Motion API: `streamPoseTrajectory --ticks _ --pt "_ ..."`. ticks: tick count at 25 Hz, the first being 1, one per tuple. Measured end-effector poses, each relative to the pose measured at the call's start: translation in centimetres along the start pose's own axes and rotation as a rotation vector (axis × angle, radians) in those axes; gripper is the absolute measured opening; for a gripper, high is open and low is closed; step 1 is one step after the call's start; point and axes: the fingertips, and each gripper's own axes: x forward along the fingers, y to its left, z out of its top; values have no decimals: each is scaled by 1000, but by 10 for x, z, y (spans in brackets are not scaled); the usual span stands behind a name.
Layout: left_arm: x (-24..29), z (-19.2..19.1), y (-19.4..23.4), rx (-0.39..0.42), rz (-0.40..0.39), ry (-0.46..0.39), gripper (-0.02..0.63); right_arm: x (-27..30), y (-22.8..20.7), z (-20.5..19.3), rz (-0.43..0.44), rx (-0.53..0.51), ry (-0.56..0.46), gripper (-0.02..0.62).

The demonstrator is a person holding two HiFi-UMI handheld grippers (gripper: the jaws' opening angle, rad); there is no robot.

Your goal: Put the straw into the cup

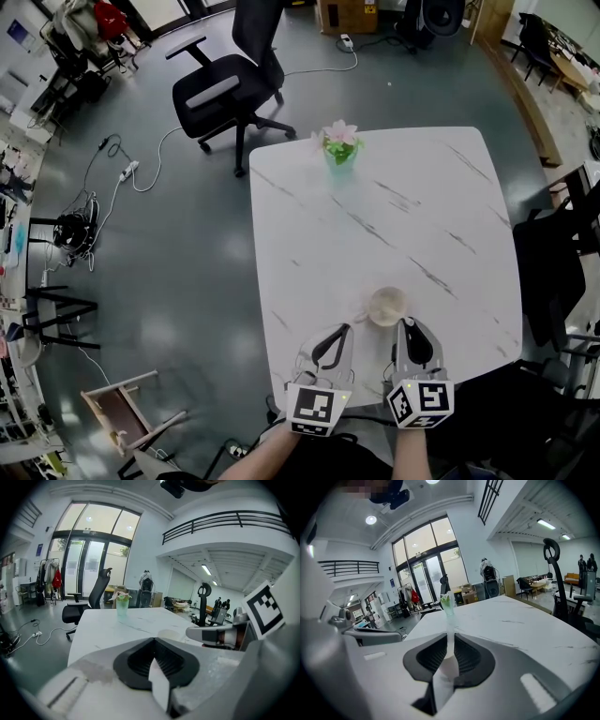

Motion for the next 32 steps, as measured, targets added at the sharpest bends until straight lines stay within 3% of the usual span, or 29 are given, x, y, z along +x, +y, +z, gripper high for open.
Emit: streamPoseTrajectory --ticks 19,32 --pt "-1 1 2 23 -1 11 2 9 -6 -2 -65 -8 -6 79" --pt "-9 33 -3 40 -27 -56 2 -17 -13 32 -134 -26 -97 87"
